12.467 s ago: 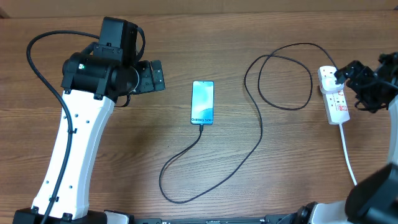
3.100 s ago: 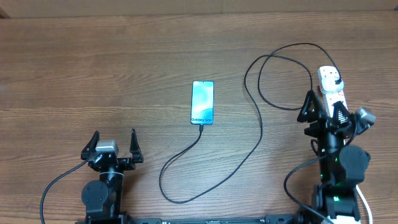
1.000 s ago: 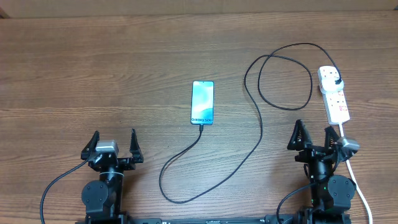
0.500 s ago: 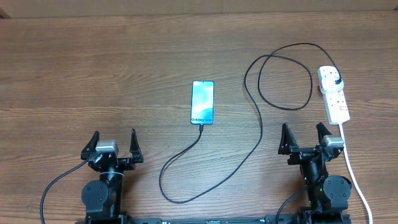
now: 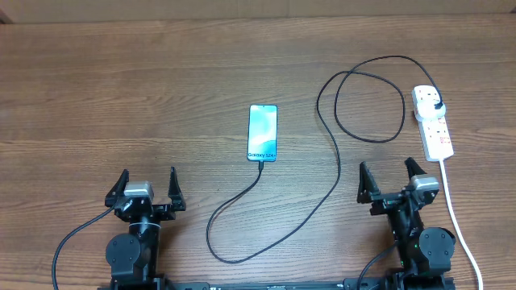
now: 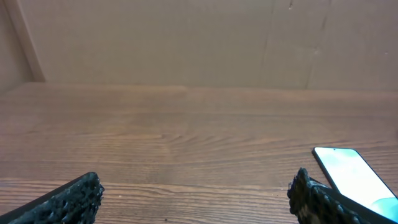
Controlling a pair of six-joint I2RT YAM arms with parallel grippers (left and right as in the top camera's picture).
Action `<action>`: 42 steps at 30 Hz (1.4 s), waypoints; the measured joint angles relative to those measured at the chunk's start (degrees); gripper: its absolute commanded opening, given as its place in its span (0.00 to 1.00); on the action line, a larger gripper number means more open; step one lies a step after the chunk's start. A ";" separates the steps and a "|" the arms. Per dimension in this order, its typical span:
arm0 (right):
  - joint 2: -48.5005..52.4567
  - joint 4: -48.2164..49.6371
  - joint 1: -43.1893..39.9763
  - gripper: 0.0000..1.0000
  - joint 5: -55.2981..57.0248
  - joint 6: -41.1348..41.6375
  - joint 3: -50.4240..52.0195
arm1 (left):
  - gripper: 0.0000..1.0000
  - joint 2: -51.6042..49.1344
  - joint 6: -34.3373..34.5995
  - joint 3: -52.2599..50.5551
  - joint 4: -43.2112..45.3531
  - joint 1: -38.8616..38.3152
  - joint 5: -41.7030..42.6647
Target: Plug charger to phone and switch on socket
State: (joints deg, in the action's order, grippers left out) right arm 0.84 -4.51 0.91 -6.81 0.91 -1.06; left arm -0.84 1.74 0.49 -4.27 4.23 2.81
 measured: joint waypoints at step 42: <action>0.00 0.17 0.00 1.00 -3.87 -2.58 0.00 | 1.00 0.00 0.00 0.00 0.00 0.02 0.00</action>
